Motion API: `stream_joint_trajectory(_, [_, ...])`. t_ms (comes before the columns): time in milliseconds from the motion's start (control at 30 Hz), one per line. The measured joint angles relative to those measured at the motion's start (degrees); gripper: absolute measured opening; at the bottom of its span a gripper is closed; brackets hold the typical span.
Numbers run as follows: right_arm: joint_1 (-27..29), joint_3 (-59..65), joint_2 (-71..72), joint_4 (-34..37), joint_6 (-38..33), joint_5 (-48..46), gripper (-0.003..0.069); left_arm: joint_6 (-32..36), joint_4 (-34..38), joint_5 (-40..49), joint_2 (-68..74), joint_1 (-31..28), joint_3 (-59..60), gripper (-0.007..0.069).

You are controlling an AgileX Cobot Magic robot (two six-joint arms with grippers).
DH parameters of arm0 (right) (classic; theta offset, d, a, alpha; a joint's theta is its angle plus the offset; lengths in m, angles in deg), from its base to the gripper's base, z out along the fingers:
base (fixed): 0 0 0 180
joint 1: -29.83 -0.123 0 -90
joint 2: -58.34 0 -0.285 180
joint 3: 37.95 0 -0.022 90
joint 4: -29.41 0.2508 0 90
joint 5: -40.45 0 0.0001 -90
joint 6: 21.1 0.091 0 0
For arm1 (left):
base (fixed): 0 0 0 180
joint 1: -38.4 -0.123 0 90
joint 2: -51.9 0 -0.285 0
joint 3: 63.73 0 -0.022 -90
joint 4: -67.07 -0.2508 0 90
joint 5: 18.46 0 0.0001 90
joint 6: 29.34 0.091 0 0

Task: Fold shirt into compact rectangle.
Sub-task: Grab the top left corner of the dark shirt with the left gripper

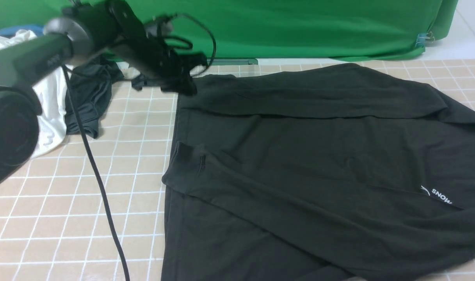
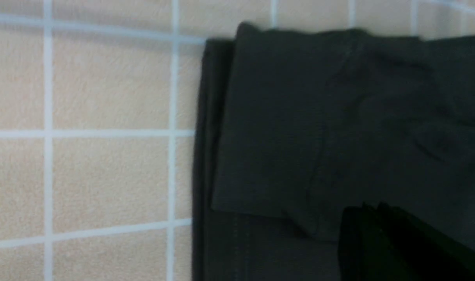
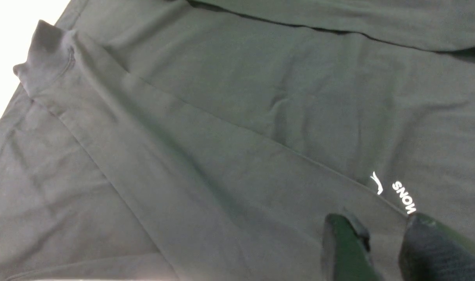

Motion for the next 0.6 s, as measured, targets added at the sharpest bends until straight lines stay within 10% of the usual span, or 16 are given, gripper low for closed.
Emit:
stream_joint_trajectory(267, [0.00,0.00,0.00,0.00,0.00,-0.12,0.0238,-11.91,3.77,9.85,2.16,0.85,-0.43,0.0044])
stream_joint_trajectory(600, [0.00,0.00,0.00,0.00,0.00,2.15,0.0238,-20.58,3.89,4.70,4.23,1.07,-0.38,0.0330])
